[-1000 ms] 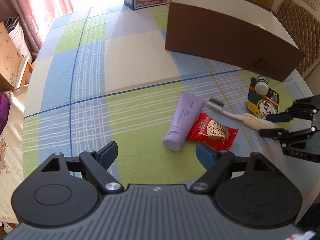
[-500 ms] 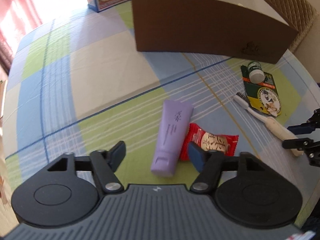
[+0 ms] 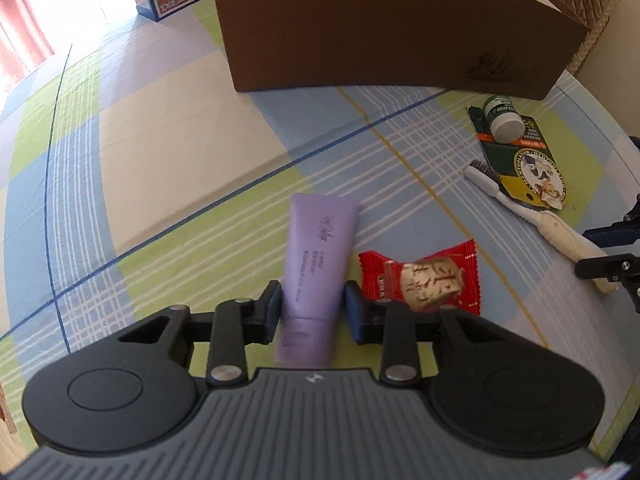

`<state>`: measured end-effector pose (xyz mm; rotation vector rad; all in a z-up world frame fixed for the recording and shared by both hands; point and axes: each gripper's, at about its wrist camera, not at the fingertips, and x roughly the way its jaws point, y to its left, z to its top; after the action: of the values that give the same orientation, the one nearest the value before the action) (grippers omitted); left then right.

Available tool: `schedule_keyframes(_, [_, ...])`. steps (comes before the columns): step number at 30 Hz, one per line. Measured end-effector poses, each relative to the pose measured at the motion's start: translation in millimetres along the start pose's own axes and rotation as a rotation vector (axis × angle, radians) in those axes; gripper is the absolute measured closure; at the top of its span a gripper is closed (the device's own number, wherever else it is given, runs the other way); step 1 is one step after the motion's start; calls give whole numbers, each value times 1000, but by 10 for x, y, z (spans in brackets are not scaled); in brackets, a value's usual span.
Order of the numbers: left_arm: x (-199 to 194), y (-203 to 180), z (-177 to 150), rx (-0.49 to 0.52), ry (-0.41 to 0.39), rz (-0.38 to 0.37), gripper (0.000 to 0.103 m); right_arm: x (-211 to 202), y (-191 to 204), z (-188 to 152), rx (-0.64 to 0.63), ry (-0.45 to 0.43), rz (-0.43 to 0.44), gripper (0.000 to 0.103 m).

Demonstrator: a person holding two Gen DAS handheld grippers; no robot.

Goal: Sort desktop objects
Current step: 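Grasp the white toothbrush handle with the right tool while the left approaches the purple tube, then grasp the purple tube with the left tool while the right holds the toothbrush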

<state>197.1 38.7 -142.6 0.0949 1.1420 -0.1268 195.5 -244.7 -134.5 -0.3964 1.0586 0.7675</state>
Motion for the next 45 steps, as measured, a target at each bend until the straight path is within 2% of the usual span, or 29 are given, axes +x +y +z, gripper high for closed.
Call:
schedule_keyframes(5, [-84,79,-135,-59,5,20,76,-3,-7,3,-6,-5,-5,81])
schedule_keyframes(12, [-337,156,-585,-201,56,55,76,-1,26,-13,-41,-36,-34,81])
schedule_keyframes(18, [-418,204,-746,-278,54,44,76,37,42,21,-49,-57,-28,80])
schedule_keyframes(22, [-385,215,-635,-283,46,51,68,69,54,64,-54,-60,-18,73])
schedule_keyframes(24, [-342,177,-594,-262,45,65,68,82,71,77,-58,-60,-11,65])
schedule_keyframes(26, [-323,132,-573,-239,52,80,68,98,98,87,-67,-62,-12,62])
schedule_keyframes(30, [-332,67,-604,-232,40,94,73,114,115,98,-64,-68,-12,61])
schedule_keyframes(35, [-385,5,-688,-246,36,106,74,119,133,108,-66,-71,-16,61])
schedule_keyframes(37, [-402,-20,-722,-250,39,107,74,121,139,108,-66,-69,-19,61])
schedule_keyframes(38, [-417,-32,-736,-251,41,107,74,119,147,107,-71,-69,-19,65])
schedule_keyframes(41, [-441,-87,-778,-251,41,108,74,108,212,100,-95,-63,-1,85])
schedule_keyframes(45, [-463,-175,-796,-244,43,95,74,107,298,86,-108,-51,16,85])
